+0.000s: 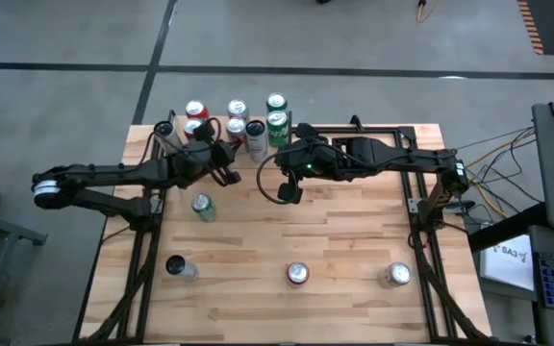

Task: Place canned beverage on shelf
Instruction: Adjust the silver soda can on the shelf

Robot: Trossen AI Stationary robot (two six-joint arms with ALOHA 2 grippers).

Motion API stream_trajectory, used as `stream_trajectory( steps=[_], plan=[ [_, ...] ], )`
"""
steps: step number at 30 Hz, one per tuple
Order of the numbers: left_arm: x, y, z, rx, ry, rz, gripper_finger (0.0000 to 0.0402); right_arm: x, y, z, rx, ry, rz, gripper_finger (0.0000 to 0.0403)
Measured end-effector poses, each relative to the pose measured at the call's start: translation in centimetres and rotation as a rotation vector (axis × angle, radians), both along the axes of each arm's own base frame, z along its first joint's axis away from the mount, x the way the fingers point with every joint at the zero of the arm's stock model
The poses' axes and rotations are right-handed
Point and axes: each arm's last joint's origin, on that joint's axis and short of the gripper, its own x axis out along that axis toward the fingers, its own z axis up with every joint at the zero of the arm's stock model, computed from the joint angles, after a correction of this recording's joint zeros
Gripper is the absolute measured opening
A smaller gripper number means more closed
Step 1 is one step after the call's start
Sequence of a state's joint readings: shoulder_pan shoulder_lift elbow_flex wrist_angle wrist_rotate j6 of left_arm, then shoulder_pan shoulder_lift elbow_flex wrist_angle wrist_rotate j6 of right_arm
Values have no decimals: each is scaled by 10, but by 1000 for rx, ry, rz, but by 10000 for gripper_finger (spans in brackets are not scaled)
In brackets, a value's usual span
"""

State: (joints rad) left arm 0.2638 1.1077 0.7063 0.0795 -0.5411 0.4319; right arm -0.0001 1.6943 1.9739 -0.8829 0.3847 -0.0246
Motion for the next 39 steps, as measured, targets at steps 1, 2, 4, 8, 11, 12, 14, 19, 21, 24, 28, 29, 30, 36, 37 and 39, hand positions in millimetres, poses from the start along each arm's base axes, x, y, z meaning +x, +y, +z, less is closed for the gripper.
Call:
stream_trajectory(
  steps=[1, 2, 4, 8, 11, 12, 14, 19, 21, 24, 28, 29, 30, 36, 37, 39],
  plan=[
    [0, 0, 1, 1, -4, -1, 0, 0, 0, 0, 0, 0, 0, 9],
    [-1, -1, 2, 2, -9, -2, 0, 0, 0, 0, 0, 0, 0, 9],
    [-3, -3, 5, 4, -23, -6, 0, 0, 0, 0, 0, 0, 0, 9],
    [-12, -11, 17, 13, -83, -28, 0, 0, 0, 0, 8, 0, -6, 9],
    [-27, -23, 32, 17, -145, -67, 0, -1, 1, -1, 10, 8, -5, 9],
    [-32, -27, 36, 18, -169, -83, 0, -1, 1, -1, 13, 7, -6, 9],
    [-45, -35, 45, 24, -211, -114, 0, -1, 2, -1, 27, 0, -17, 9],
    [-77, -43, 50, 23, -226, -140, 0, -1, 2, -1, 75, -24, -56, 9],
    [-86, -44, 47, 37, -198, -157, 0, -1, 2, -1, 98, -36, -75, 9],
    [-98, -46, 42, 57, -200, -170, 0, -1, 2, -1, 129, -53, -100, 9],
    [-110, -48, 38, 84, -214, -187, 0, -1, 4, -1, 152, -65, -114, 9],
    [-112, -49, 38, 82, -222, -212, 0, -1, 5, -1, 157, -68, -114, 9],
    [-113, -50, 37, 78, -230, -249, 0, -1, 6, -1, 164, -71, -118, 9],
    [-100, -54, 33, 96, -252, -467, 0, 0, 18, -1, 182, -79, -101, 9],
    [-95, -53, 32, 103, -258, -466, 0, -1, 20, -1, 182, -79, -94, 9],
    [-84, -52, 30, 117, -255, -465, 0, -1, 25, -1, 182, -78, -80, 9]
  ],
)
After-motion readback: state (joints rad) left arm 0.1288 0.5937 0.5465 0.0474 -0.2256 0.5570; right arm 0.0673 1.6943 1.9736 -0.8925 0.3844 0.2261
